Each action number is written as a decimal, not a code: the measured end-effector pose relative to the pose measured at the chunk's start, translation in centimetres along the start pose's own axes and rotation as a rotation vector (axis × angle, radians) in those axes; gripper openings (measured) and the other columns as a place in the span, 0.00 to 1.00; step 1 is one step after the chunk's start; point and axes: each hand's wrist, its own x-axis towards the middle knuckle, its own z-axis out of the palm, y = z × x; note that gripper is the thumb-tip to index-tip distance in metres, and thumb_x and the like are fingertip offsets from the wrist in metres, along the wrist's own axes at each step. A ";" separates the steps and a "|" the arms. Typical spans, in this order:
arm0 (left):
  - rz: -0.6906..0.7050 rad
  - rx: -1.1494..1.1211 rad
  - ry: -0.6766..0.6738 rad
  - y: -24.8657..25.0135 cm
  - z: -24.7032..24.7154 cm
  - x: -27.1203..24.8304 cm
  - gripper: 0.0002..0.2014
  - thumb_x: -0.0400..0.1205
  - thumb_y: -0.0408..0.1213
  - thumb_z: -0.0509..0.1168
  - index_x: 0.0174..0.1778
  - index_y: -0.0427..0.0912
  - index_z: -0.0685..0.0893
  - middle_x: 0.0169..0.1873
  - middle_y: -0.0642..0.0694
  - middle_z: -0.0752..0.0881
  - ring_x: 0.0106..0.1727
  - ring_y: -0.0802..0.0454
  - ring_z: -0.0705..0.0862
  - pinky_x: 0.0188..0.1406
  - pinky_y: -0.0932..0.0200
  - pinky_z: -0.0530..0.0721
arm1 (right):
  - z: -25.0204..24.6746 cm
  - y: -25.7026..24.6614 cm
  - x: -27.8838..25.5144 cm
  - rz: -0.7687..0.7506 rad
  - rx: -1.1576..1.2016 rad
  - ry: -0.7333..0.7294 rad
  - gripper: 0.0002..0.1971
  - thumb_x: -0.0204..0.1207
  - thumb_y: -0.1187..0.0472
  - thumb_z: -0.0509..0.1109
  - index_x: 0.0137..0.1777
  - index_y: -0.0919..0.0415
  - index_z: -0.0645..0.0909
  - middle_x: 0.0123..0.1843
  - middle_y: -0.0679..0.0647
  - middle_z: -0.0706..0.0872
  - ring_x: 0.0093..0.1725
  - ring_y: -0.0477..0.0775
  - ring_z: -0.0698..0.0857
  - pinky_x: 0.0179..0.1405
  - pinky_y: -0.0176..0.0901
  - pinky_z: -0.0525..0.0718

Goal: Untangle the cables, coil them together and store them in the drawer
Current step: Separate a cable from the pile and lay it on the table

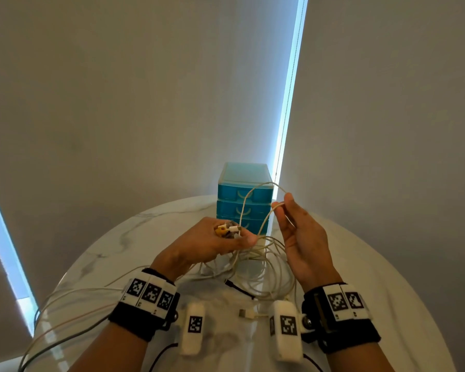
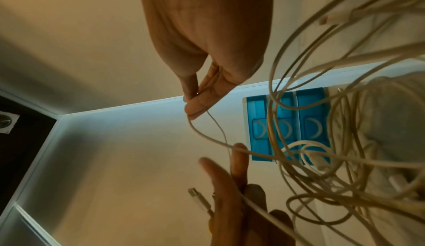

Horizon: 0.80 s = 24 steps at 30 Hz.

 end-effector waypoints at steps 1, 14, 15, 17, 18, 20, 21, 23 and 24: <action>0.022 0.022 0.001 0.0 0.0 0.0 0.10 0.82 0.47 0.80 0.52 0.46 0.96 0.39 0.57 0.95 0.40 0.63 0.92 0.44 0.67 0.87 | 0.0 0.0 0.0 0.003 0.003 -0.009 0.20 0.83 0.60 0.78 0.71 0.70 0.87 0.65 0.64 0.94 0.59 0.52 0.96 0.50 0.36 0.93; 0.223 0.205 0.389 -1.3 -0.8 0.9 0.07 0.83 0.48 0.79 0.42 0.52 0.91 0.35 0.60 0.92 0.37 0.63 0.89 0.37 0.71 0.84 | 0.9 3.6 -0.8 0.128 -0.223 -0.238 0.18 0.90 0.57 0.71 0.72 0.70 0.84 0.63 0.64 0.94 0.65 0.60 0.94 0.57 0.44 0.94; 0.219 0.249 0.421 -1.7 -0.7 1.1 0.09 0.83 0.50 0.78 0.41 0.53 0.89 0.33 0.59 0.91 0.36 0.62 0.88 0.35 0.69 0.84 | 0.9 3.9 -0.8 0.138 -0.275 -0.243 0.18 0.90 0.57 0.71 0.72 0.69 0.84 0.62 0.63 0.95 0.64 0.58 0.94 0.58 0.45 0.93; 0.204 0.306 0.470 -2.5 -0.8 1.5 0.13 0.82 0.55 0.78 0.39 0.53 0.87 0.32 0.57 0.89 0.34 0.60 0.87 0.34 0.66 0.84 | 0.7 4.4 -0.6 0.150 -0.328 -0.221 0.17 0.91 0.57 0.71 0.72 0.68 0.85 0.62 0.61 0.95 0.63 0.57 0.95 0.61 0.48 0.92; 0.201 0.326 0.491 -2.7 -0.8 1.5 0.14 0.81 0.54 0.79 0.37 0.52 0.86 0.31 0.57 0.88 0.33 0.61 0.86 0.32 0.66 0.82 | 0.6 4.6 -0.4 0.160 -0.333 -0.202 0.16 0.90 0.57 0.71 0.71 0.68 0.85 0.61 0.62 0.96 0.63 0.57 0.95 0.62 0.49 0.92; 0.186 0.362 0.536 -3.0 -1.0 1.7 0.14 0.79 0.50 0.79 0.34 0.50 0.84 0.29 0.57 0.87 0.31 0.60 0.83 0.30 0.66 0.78 | 0.1 4.9 -0.1 0.186 -0.362 -0.176 0.15 0.90 0.59 0.71 0.68 0.69 0.87 0.60 0.63 0.96 0.63 0.58 0.95 0.66 0.50 0.90; 0.171 0.372 0.555 -3.0 -1.1 1.7 0.14 0.78 0.49 0.79 0.33 0.49 0.84 0.29 0.57 0.87 0.31 0.60 0.83 0.31 0.63 0.77 | -0.1 5.1 0.0 0.198 -0.403 -0.173 0.14 0.90 0.59 0.71 0.67 0.68 0.88 0.59 0.63 0.96 0.64 0.59 0.94 0.69 0.51 0.90; 0.137 0.379 0.578 -2.8 -1.5 1.6 0.11 0.77 0.47 0.79 0.35 0.50 0.86 0.29 0.56 0.87 0.33 0.60 0.85 0.33 0.61 0.79 | -0.4 5.6 -0.1 0.193 -0.529 -0.191 0.11 0.88 0.60 0.73 0.63 0.66 0.91 0.58 0.61 0.96 0.65 0.59 0.93 0.72 0.52 0.89; 0.121 0.378 0.588 -2.8 -1.6 1.6 0.09 0.78 0.48 0.78 0.38 0.51 0.86 0.30 0.55 0.88 0.34 0.60 0.86 0.35 0.60 0.80 | -0.4 5.9 -0.2 0.167 -0.597 -0.202 0.08 0.86 0.61 0.76 0.60 0.63 0.92 0.57 0.59 0.97 0.65 0.58 0.93 0.71 0.51 0.90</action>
